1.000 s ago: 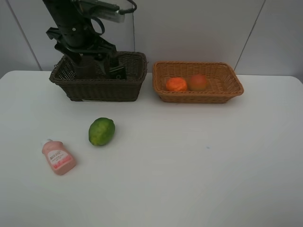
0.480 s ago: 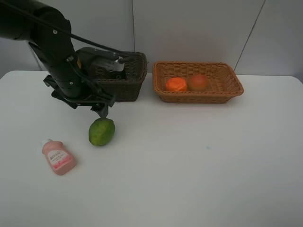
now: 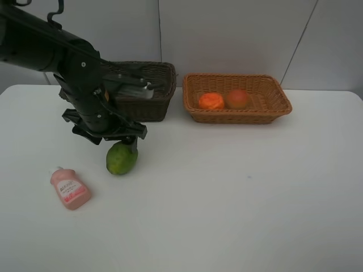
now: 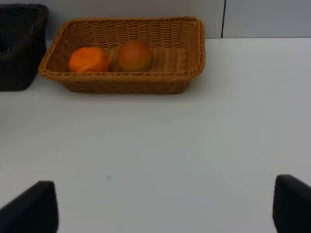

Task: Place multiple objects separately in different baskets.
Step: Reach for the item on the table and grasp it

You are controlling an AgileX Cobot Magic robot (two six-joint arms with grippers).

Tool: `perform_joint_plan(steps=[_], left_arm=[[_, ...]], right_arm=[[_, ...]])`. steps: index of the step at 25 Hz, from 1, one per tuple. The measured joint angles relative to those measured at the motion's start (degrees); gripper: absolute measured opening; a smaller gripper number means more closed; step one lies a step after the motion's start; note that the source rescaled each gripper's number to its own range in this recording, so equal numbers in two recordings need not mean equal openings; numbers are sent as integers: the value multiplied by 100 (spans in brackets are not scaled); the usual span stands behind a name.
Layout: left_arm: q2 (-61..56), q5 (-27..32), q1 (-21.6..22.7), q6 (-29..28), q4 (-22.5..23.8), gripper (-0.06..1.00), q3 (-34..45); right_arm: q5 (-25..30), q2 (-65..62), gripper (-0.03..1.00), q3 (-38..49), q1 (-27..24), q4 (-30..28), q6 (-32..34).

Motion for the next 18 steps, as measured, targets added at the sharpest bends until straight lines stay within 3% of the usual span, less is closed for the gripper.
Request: perform_joint_plan(steps=[18], left_arm=[[847, -463, -21, -43, -29, 100, 5]], right_arm=[[0, 0, 87, 0, 0, 0, 0]])
